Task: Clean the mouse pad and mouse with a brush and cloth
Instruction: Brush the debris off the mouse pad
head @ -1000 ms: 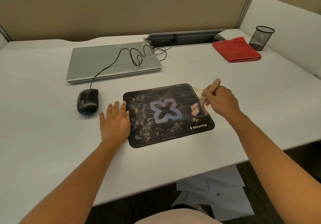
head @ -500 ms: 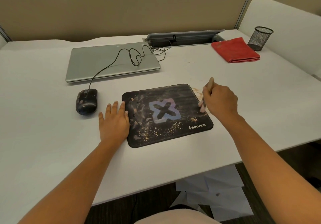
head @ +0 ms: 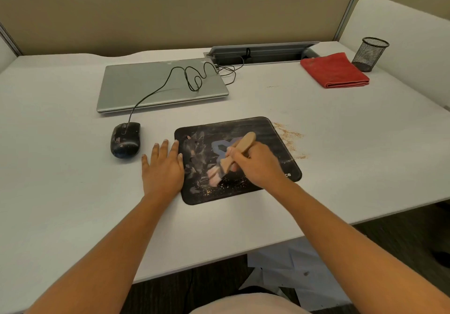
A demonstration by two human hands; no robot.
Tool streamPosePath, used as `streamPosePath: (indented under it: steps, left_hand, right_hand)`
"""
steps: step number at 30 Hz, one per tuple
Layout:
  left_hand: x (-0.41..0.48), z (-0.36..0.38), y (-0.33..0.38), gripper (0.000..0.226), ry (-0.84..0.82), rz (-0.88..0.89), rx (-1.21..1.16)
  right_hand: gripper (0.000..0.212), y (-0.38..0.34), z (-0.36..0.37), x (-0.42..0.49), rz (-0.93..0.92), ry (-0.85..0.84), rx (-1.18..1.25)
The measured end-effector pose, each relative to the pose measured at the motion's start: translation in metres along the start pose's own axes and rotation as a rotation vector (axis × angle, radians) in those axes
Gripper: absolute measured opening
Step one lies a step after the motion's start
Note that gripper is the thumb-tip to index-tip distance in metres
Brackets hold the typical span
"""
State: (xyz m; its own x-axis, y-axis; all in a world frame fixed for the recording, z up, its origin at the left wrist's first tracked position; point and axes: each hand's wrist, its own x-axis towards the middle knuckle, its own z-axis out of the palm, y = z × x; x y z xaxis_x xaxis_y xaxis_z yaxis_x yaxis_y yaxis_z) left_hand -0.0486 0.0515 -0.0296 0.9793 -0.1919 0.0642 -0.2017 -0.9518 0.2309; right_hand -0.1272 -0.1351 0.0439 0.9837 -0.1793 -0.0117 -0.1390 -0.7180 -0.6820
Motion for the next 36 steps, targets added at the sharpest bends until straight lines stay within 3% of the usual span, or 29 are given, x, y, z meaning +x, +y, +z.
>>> streamPosePath:
  steps: [4, 6, 12, 17, 23, 25, 27, 29, 36]
  left_hand:
    - [0.0, 0.001, 0.0, 0.05, -0.003, -0.002, 0.0]
    - [0.0, 0.001, 0.0, 0.05, -0.002, -0.002, 0.005]
    - [0.0, 0.0, 0.001, 0.05, -0.003, 0.001, 0.012]
    - [0.0, 0.0, 0.0, 0.05, -0.008, -0.002, 0.015]
    - [0.0, 0.0, 0.001, 0.05, -0.008, -0.004, 0.014]
    - [0.0, 0.0, 0.001, 0.05, -0.009, -0.006, 0.013]
    - [0.0, -0.001, 0.0, 0.05, -0.007, -0.002, 0.004]
    - [-0.001, -0.001, -0.001, 0.05, -0.008, 0.004, 0.004]
    - [0.001, -0.002, 0.001, 0.051, -0.034, -0.004, 0.01]
  right_hand:
    - [0.035, 0.003, -0.025, 0.004, -0.013, 0.186, -0.405]
    - [0.031, -0.001, -0.028, 0.002, -0.067, 0.239, -0.467]
    - [0.023, -0.026, 0.001, -0.008, -0.108, -0.061, 0.19]
    - [0.026, -0.02, 0.006, -0.002, -0.023, -0.099, 0.019]
    - [0.034, -0.013, -0.024, 0.003, -0.059, 0.137, -0.44]
    - [0.027, -0.015, -0.023, 0.002, -0.1, 0.091, -0.324]
    - [0.02, -0.022, -0.013, -0.003, -0.114, -0.052, 0.004]
    - [0.017, -0.027, 0.0, -0.008, -0.117, -0.155, 0.157]
    - [0.026, -0.01, -0.022, 0.002, -0.014, -0.206, -0.106]
